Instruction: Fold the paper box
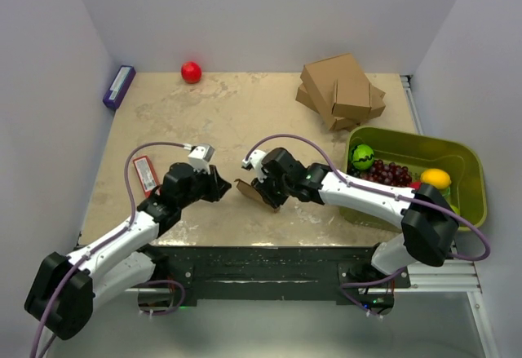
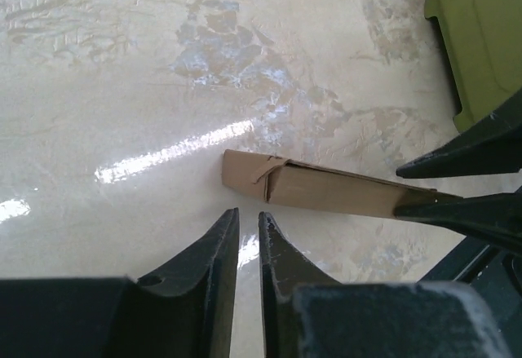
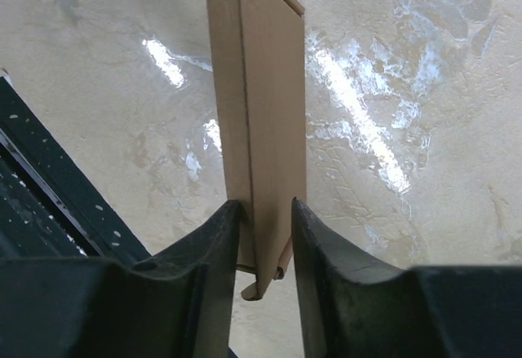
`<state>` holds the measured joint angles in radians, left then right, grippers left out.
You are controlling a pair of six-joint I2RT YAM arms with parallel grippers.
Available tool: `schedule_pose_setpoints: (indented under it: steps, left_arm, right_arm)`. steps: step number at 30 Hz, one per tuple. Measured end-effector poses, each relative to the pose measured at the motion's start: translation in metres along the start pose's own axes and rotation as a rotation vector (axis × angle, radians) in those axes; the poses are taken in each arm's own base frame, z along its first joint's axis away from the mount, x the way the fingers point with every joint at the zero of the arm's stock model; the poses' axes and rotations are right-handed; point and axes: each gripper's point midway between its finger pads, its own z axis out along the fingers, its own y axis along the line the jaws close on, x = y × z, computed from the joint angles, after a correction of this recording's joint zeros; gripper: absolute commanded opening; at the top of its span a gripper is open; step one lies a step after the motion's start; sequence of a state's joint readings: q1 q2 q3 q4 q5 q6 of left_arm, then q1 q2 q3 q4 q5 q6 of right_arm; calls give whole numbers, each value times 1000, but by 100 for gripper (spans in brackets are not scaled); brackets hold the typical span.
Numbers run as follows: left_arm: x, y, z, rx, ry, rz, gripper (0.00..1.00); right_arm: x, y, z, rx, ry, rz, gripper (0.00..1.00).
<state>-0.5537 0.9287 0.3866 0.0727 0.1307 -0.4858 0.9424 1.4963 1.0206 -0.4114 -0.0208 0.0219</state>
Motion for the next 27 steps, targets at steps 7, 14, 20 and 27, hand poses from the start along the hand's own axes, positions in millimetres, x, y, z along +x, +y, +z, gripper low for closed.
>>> schedule_pose_setpoints:
  steps: [7,14,20,27]
  left_arm:
    - [-10,0,4,55,-19,5,30]
    - [-12,-7,8,104,-22,22,33]
    - [-3,-4,13,103,12,20,36]
    - [-37,-17,-9,122,-121,36,39]
  right_arm:
    - [-3,1,2,-10,-13,-7,11]
    - [-2,7,14,-56,-8,-30,10]
    - [2,3,18,-65,8,-21,10]
    - [6,7,15,-92,35,-19,9]
